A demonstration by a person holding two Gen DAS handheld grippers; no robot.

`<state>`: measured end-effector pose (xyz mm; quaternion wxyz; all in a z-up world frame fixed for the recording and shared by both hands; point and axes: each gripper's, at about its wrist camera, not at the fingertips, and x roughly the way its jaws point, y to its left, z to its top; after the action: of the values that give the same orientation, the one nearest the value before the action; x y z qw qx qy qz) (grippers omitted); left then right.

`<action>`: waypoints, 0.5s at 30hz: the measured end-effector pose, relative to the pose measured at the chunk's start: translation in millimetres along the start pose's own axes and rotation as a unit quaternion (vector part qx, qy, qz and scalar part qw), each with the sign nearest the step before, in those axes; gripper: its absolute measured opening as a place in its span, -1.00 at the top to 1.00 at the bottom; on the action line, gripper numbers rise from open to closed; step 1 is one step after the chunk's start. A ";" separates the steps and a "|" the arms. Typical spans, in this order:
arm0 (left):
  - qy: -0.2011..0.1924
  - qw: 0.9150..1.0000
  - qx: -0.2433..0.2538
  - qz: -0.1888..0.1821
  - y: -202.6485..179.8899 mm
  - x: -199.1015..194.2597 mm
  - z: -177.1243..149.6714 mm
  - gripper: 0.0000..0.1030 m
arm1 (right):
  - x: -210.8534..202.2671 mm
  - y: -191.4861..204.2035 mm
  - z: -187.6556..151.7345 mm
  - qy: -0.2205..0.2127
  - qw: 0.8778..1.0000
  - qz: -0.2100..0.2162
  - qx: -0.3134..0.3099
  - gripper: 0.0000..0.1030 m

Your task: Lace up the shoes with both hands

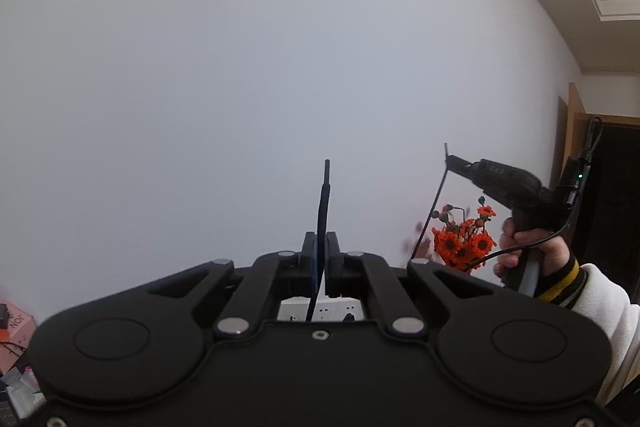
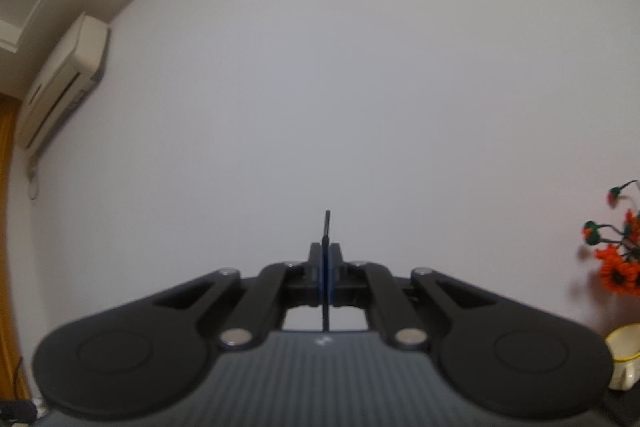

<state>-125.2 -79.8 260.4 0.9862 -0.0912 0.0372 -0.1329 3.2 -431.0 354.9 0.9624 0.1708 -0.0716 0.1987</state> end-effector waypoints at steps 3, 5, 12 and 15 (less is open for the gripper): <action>-0.007 1.000 -0.001 0.008 -7.5 -15.5 1.1 0.96 | 5.2 6.8 -0.6 0.011 1.000 0.020 -0.002 0.95; -0.011 1.000 0.000 0.012 -11.4 -25.9 1.9 0.96 | 3.7 17.7 -2.4 0.017 0.999 0.034 -0.002 0.95; -0.012 0.998 -0.014 0.056 -15.4 -32.0 -4.3 0.96 | 39.2 44.2 -23.5 0.056 0.996 0.065 0.011 0.95; -0.017 0.997 -0.028 0.068 -14.3 -26.0 -5.6 0.96 | 57.8 50.7 -39.1 0.067 0.996 0.063 -0.001 0.95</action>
<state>-154.4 -87.4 258.8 0.9905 -0.1181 0.0299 -0.0633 38.0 -352.6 345.6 0.9507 0.1513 -0.0175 0.2703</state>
